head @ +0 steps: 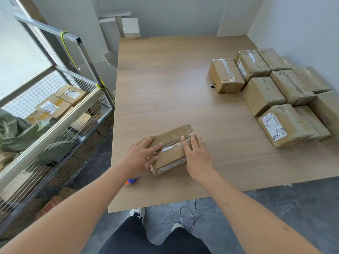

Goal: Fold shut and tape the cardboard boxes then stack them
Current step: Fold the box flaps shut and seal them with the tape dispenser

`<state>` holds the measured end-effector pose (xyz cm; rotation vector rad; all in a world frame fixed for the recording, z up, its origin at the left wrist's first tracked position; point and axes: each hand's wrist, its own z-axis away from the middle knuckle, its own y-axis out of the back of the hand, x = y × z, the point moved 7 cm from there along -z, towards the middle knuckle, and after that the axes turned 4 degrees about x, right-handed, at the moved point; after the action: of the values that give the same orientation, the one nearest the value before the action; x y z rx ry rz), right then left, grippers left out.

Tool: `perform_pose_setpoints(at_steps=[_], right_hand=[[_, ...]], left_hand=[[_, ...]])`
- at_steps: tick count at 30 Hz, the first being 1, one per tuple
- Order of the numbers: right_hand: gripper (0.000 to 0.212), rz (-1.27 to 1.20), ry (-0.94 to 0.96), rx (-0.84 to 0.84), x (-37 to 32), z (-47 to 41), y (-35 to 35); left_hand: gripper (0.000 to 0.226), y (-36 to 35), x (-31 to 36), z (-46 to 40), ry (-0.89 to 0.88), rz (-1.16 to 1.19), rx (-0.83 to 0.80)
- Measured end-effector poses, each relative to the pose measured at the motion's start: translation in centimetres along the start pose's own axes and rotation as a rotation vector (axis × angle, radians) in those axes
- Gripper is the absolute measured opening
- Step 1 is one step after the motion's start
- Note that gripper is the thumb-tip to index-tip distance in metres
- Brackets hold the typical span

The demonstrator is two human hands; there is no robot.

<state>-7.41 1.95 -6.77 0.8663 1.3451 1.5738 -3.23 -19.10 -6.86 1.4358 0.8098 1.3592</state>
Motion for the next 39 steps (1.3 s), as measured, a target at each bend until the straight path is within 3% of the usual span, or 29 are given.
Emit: perform_pose_setpoints(at_steps=[8,11,14,17,20,24,30,35,39], right_hand=[[0.094,-0.06,0.057,-0.098,0.1,-2.9,-0.2],[0.082,-0.152,0.092,0.0,-0.5,-2.4,1.0],[0.063,-0.324,0.303,0.153,-2.3,-0.6,2.7],[0.055,-0.399,0.466,0.1,-4.0,0.7,2.7],[0.064,-0.357,0.472,0.084,-4.8,0.3,2.5],[0.048,-0.261,0.501,0.148,-5.4,0.0,2.9],[0.043,-0.267,0.529,0.193,-5.3,0.6,2.5],[0.069,-0.259,0.513,0.077,-5.1,0.2,2.4],[0.055,-0.237,0.484,0.15,-5.6,0.4,2.8]], left_hand=[[0.097,-0.4,0.1,1.3,0.002,-0.024,-0.124],[0.106,-0.5,0.4,1.2,0.013,-0.055,-0.118],[0.105,-0.7,0.7,1.1,0.03,-0.097,-0.089],[0.099,-0.6,0.8,1.0,0.042,-0.073,-0.043],[0.096,-0.4,1.0,1.2,0.065,-0.051,0.007],[0.093,-0.2,1.3,1.3,0.088,-0.023,0.055],[0.089,-0.2,1.3,1.2,0.106,-0.055,0.047],[0.087,-0.4,1.7,1.0,0.123,-0.096,0.02],[0.083,0.0,1.6,0.7,0.142,-0.02,0.019]])
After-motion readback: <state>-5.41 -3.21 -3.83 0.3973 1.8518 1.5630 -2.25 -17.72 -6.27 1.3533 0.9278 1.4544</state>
